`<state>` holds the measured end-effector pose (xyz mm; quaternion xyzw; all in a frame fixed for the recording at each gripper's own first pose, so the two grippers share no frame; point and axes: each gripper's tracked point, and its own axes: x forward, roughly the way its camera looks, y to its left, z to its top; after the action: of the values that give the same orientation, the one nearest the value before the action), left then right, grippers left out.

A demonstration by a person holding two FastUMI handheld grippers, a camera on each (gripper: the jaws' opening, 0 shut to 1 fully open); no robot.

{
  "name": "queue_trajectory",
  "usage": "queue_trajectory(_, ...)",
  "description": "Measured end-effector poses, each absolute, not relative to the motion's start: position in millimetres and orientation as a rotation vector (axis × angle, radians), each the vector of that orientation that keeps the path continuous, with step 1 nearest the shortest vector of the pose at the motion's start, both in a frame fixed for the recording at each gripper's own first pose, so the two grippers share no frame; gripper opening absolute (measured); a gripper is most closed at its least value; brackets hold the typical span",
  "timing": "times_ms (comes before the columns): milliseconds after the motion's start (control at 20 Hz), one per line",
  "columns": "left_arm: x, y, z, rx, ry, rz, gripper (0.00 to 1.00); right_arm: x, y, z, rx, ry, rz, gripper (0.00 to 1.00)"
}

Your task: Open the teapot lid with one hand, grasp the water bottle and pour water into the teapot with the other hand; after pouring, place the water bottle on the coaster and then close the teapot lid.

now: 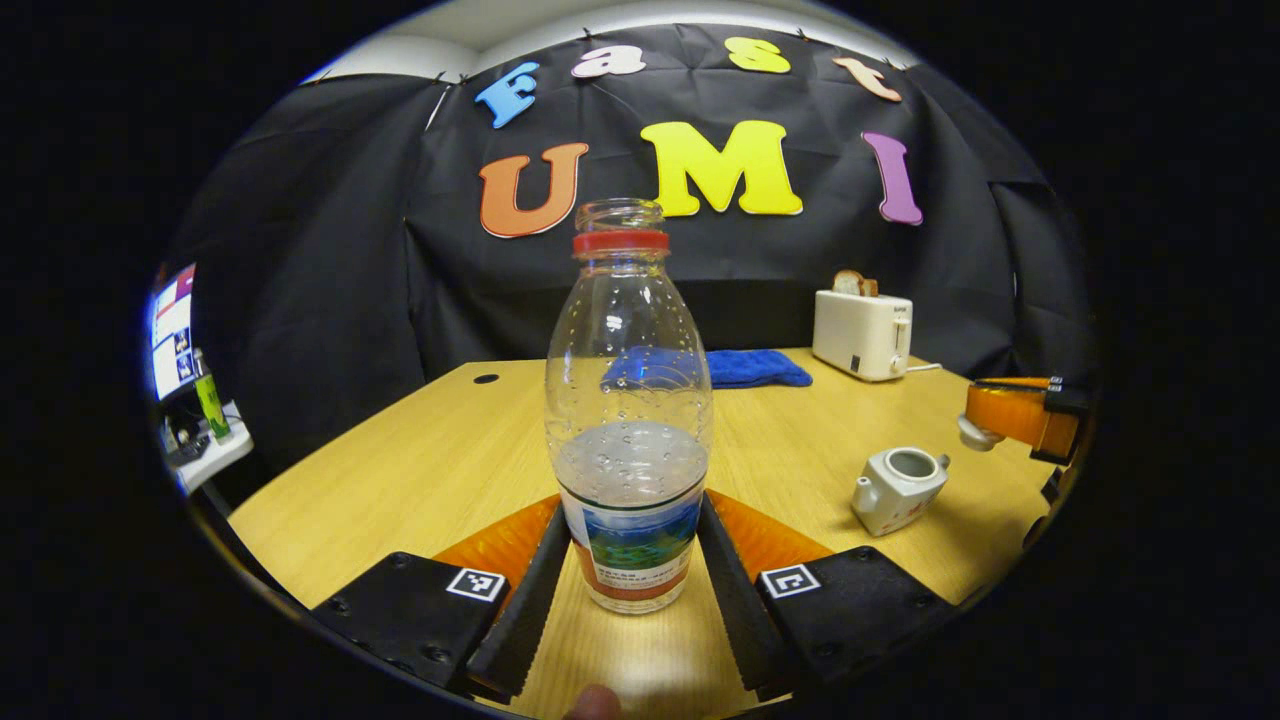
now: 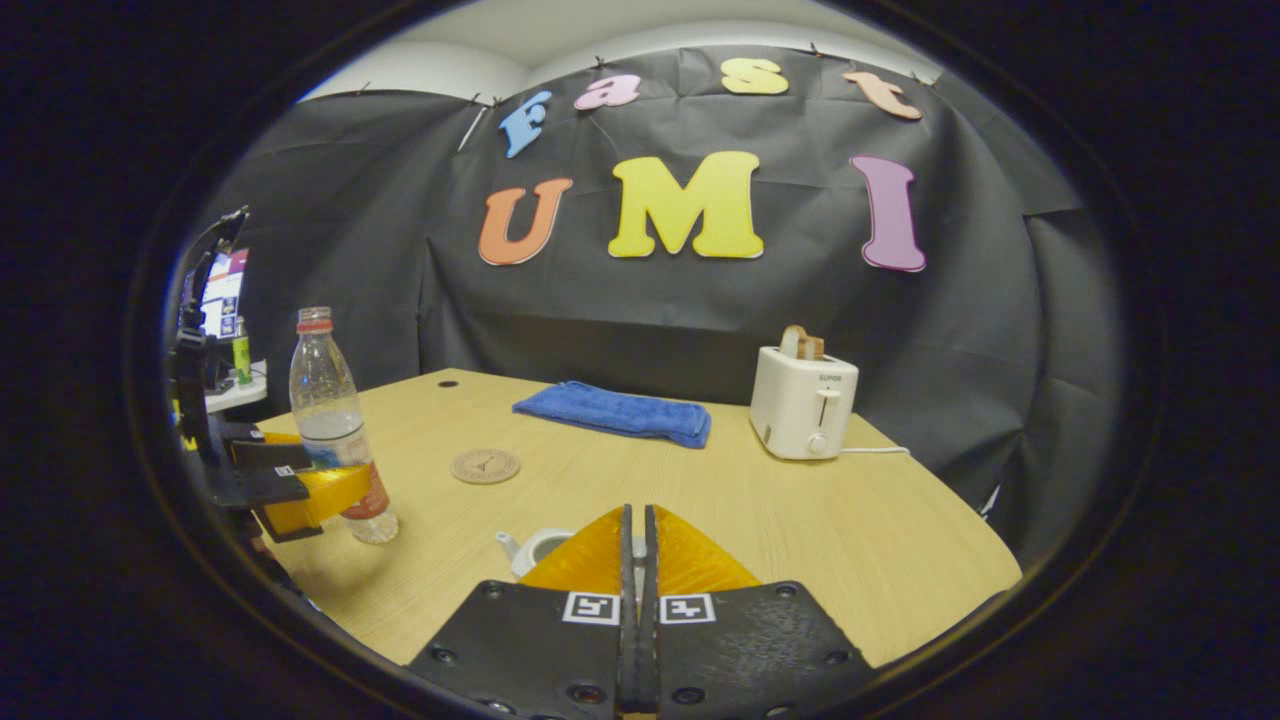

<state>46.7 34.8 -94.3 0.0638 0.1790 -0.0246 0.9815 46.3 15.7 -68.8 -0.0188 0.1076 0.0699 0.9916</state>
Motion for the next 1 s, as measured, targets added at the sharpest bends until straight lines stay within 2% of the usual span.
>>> queue_trajectory(350, 57, 51, -54, 0.56, 0.31, 0.023, 0.76, 42, -12, -71, -0.048, 0.211, 0.132, 0.0)
queue_trajectory(600, 61, 41, -44, 0.872, 0.286, 0.001, 0.74, 37, -35, -71, -0.049, 0.205, 0.11, 0.0)
queue_trajectory(1000, 72, 14, -53, 1.224, 0.283, -0.103, 0.74, 31, -53, -71, -0.04, 0.197, 0.103, 0.0)
